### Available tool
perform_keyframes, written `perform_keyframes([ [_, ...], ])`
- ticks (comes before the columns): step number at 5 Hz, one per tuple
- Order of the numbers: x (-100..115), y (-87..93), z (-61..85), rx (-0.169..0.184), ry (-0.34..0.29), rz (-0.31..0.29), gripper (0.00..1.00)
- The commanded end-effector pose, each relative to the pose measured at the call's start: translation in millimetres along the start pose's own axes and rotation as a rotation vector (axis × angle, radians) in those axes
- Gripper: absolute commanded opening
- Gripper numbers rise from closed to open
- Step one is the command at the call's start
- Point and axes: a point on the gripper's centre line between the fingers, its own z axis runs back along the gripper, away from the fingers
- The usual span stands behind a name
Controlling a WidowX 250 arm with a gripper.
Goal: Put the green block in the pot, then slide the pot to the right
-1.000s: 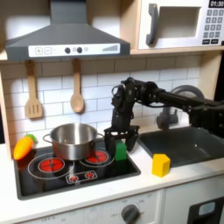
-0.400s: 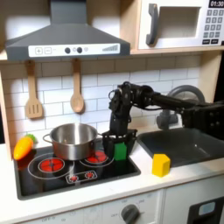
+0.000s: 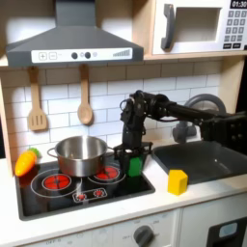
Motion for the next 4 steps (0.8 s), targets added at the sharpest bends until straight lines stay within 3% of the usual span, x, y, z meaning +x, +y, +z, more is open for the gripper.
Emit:
perform_keyframes([
  [1, -8, -3.4, 5.0, -0.002, -0.016, -0.014, 0.0],
  [2, -13, -0.8, 13.8, -0.002, -0.04, -0.024, 0.0],
  [4, -20, 2.7, 47.1, -0.007, -0.113, -0.038, 0.0],
])
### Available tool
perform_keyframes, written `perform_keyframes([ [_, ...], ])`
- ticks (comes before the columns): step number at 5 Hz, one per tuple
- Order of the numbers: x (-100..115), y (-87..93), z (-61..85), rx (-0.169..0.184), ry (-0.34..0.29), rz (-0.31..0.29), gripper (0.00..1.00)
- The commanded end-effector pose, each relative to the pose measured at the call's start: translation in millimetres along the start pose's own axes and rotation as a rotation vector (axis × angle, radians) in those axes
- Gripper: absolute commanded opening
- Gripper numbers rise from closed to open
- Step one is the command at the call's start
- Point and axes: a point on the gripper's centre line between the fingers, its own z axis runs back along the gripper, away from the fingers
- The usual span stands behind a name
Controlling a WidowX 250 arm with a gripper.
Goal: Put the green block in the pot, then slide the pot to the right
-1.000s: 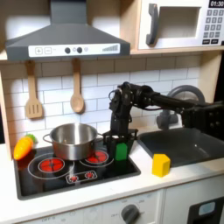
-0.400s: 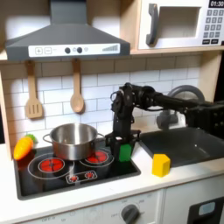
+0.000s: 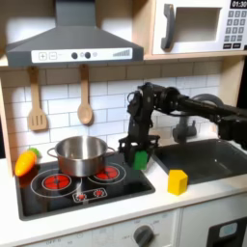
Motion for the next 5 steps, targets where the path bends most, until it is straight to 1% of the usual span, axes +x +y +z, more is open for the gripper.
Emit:
perform_keyframes([
  [1, 0, 1.2, 27.5, -0.001, -0.058, -0.01, 0.0],
  [2, 7, 10.1, 38.7, 0.025, -0.106, 0.003, 0.0],
  [3, 22, 19.0, 47.2, 0.024, -0.153, 0.011, 0.0],
  [4, 35, 42.3, 64.3, 0.051, -0.214, 0.053, 0.0],
  [5, 45, 59.8, 64.2, 0.065, -0.226, 0.073, 0.0],
])
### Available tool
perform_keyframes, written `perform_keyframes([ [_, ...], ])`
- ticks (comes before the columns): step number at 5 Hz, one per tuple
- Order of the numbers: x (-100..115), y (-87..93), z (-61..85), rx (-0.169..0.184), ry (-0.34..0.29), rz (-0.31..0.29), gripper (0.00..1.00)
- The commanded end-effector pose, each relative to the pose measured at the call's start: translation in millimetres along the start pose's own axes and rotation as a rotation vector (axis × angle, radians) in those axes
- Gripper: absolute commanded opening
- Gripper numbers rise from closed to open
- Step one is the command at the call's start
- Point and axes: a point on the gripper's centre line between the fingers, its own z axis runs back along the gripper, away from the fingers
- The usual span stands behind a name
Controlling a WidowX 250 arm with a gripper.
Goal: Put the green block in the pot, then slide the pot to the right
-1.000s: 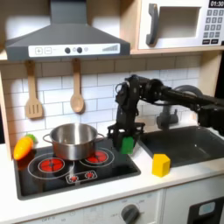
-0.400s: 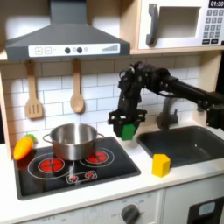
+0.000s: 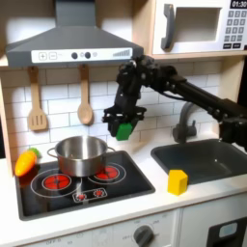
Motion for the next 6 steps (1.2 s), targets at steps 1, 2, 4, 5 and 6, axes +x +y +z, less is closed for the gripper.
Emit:
perform_keyframes([
  [1, 19, 31.8, -4.4, 0.047, -0.032, 0.02, 0.0],
  [2, 18, 42.9, -9.6, 0.096, -0.059, -0.018, 0.0],
  [4, 25, 59.1, -30.5, 0.109, -0.122, -0.105, 0.0],
  [5, 31, 63.1, -32.9, 0.103, -0.144, -0.113, 0.0],
  [6, 34, 55.1, -36.1, 0.082, -0.146, -0.133, 0.0],
])
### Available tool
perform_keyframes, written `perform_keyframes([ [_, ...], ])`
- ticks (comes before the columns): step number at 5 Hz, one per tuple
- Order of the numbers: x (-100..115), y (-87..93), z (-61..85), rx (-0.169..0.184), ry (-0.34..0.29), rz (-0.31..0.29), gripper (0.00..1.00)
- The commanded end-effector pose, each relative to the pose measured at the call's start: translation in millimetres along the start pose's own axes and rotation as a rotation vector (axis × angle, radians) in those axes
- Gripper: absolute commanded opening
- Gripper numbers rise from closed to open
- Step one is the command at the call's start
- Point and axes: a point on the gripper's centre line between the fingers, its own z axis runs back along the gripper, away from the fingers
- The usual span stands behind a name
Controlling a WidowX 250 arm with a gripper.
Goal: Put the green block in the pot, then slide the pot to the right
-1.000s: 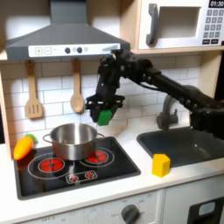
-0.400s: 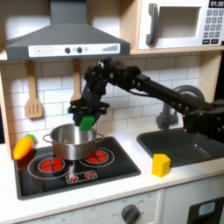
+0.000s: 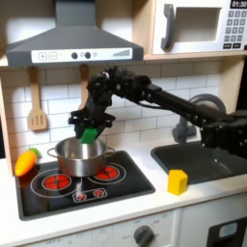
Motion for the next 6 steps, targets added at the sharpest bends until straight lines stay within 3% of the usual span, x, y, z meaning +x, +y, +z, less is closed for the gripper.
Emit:
perform_keyframes([
  [1, 7, -6.3, -16.3, -0.03, 0.008, -0.025, 0.0],
  [2, 8, -3.9, -17.4, -0.03, 0.005, -0.014, 0.0],
  [3, 7, -3.4, -21.0, -0.038, 0.024, -0.007, 1.0],
  [6, 5, -7.4, -27.6, -0.049, 0.053, -0.004, 1.0],
])
